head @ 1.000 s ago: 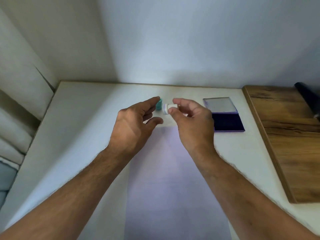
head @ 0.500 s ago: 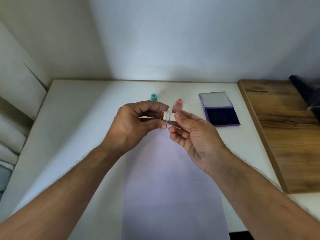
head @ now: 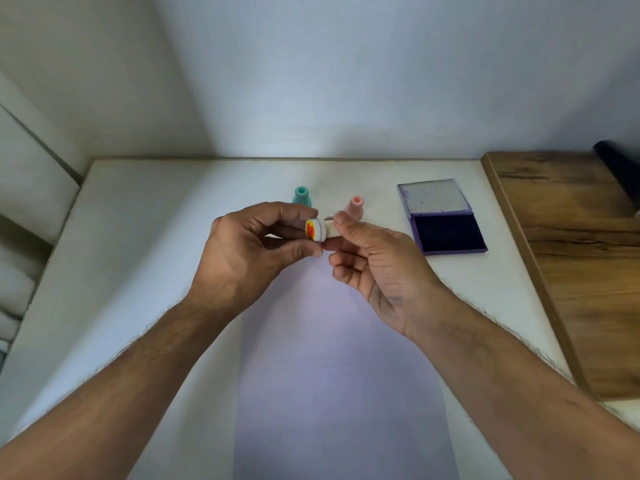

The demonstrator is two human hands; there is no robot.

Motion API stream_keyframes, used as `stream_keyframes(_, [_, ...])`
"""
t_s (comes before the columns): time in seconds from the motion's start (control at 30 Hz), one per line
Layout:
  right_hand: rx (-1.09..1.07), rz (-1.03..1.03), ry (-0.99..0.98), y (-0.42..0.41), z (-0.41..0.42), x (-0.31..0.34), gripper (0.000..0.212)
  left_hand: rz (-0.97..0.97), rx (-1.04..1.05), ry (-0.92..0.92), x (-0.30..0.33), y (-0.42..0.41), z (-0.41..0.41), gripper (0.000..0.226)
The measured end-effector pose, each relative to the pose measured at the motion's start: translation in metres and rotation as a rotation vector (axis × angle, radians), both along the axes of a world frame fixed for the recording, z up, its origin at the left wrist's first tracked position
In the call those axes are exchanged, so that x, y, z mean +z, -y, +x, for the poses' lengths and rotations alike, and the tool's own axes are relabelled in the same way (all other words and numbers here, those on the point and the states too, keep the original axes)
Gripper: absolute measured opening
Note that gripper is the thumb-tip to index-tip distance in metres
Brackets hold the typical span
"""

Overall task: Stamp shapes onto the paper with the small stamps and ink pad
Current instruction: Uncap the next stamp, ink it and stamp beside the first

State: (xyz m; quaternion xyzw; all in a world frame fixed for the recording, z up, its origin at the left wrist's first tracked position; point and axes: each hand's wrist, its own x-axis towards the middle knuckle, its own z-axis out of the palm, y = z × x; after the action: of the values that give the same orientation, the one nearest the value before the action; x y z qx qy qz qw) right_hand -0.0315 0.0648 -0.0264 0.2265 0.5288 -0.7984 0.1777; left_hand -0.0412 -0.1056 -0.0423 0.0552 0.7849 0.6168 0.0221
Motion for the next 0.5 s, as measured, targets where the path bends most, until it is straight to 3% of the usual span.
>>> stream_keyframes(0.5, [0.036,-0.038,-0.048,-0.0013,-0.0009,-0.0033,0.022,-0.009,0.021,-0.029,0.0036,-0.0015,0.0020,0.040])
